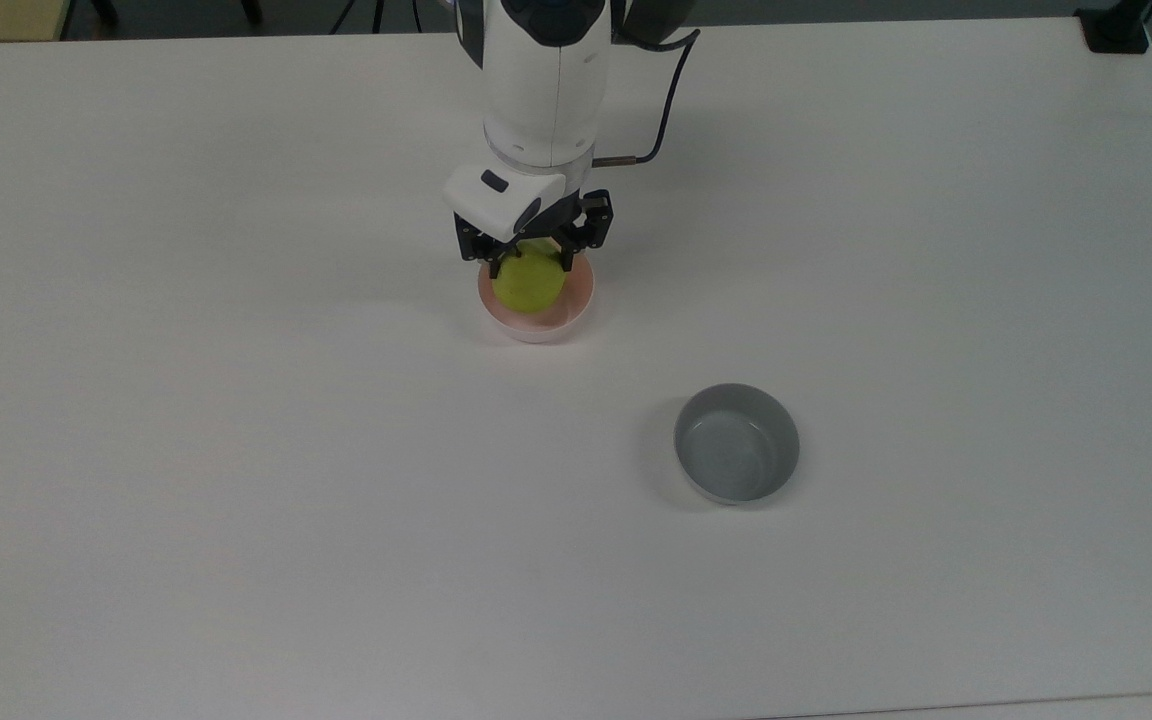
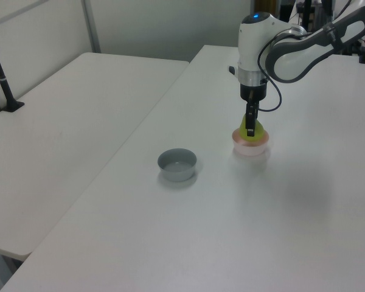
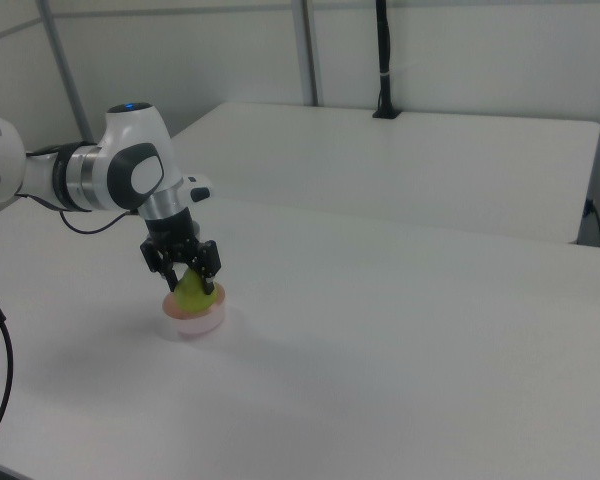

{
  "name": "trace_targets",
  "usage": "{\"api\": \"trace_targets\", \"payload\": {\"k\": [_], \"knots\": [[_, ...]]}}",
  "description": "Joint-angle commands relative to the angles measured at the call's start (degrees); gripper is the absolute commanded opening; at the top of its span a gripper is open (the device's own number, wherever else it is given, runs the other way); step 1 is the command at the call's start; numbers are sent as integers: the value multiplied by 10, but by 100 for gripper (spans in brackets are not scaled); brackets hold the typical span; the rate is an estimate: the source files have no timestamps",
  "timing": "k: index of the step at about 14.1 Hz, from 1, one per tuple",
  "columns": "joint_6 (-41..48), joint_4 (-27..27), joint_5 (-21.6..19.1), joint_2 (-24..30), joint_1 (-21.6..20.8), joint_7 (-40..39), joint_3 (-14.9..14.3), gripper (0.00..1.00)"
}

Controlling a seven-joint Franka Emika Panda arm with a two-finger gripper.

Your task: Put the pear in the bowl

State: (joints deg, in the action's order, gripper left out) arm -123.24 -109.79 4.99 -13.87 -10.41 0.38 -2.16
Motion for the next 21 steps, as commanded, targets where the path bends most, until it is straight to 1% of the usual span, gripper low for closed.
{"api": "trace_targets", "payload": {"k": [1,2,7,12,14,17,19,21], "knots": [[-12,-3,-10,4,-7,16,-5,98],[-9,-3,-10,5,-7,18,-5,100],[-4,6,-10,10,-6,19,-5,100],[27,23,-10,21,-2,19,-6,100],[66,42,-10,33,0,19,-6,100],[150,92,-9,43,2,19,-13,100],[193,118,-9,60,19,19,-14,100],[218,131,-9,81,37,20,-14,100]]}}
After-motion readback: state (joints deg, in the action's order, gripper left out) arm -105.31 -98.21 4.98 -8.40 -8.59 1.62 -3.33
